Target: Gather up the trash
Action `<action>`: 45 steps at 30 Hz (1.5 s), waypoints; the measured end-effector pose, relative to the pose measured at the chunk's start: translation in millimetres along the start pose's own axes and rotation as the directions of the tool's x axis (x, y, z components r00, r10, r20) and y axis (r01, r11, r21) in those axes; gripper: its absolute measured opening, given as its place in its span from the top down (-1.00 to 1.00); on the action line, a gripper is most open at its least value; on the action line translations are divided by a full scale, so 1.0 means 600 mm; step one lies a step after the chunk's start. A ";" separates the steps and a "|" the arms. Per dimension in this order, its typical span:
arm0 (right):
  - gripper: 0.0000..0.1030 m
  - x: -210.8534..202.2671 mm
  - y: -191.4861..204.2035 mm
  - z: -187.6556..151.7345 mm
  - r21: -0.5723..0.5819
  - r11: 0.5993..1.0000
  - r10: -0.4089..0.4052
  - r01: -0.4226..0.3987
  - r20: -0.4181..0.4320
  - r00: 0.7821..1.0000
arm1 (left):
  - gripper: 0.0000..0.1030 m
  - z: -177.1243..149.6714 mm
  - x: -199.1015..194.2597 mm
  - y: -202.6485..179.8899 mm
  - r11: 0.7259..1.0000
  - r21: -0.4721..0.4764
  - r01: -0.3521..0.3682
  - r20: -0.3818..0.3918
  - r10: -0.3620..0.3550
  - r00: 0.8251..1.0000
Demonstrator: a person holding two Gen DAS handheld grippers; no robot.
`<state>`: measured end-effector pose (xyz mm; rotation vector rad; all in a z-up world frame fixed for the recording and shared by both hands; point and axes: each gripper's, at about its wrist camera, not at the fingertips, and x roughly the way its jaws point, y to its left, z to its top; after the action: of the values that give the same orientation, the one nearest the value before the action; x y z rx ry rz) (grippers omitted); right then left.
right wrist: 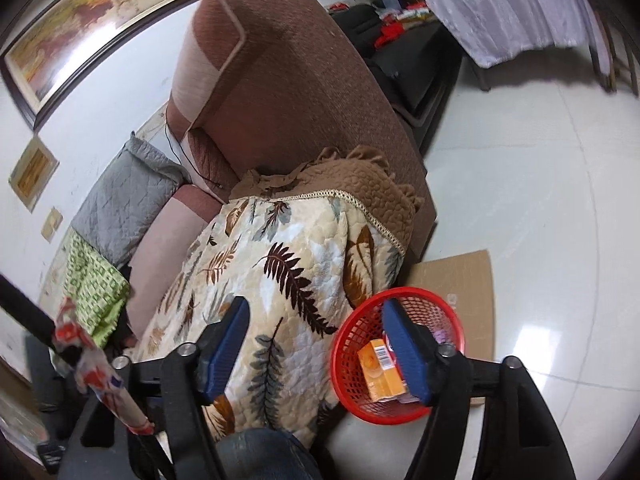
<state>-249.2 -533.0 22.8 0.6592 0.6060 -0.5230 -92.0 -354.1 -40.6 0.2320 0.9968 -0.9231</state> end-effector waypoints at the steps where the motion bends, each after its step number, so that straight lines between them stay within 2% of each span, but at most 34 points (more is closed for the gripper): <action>1: -0.50 -0.011 0.008 -0.003 -0.017 1.000 -0.012 0.012 0.006 1.000 | -0.46 -0.004 -0.021 -0.002 1.000 0.008 -0.012 0.030 0.012 0.999; 9: -0.66 -0.079 0.060 -0.038 -0.143 0.983 -0.114 0.118 0.041 0.993 | -0.58 -0.036 -0.121 -0.021 0.998 0.040 -0.043 0.173 0.036 0.984; 16: -0.70 -0.092 0.079 -0.080 -0.254 0.952 -0.174 0.170 0.005 0.985 | -0.58 -0.063 -0.147 -0.026 0.998 0.026 -0.061 0.184 0.055 0.981; 31: -0.72 -0.110 0.102 -0.084 -0.283 0.940 -0.188 0.191 0.036 0.981 | -0.64 -0.079 -0.175 -0.039 0.994 0.031 -0.103 0.225 0.093 0.970; 45: -0.72 -0.106 0.102 -0.086 -0.287 0.936 -0.202 0.205 0.042 0.979 | -0.65 -0.075 -0.172 -0.034 0.995 0.021 -0.101 0.220 0.094 0.971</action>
<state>-274.6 -439.8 56.6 0.3155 0.7285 -0.6157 -157.6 -283.8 21.8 0.2003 0.7610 -0.8553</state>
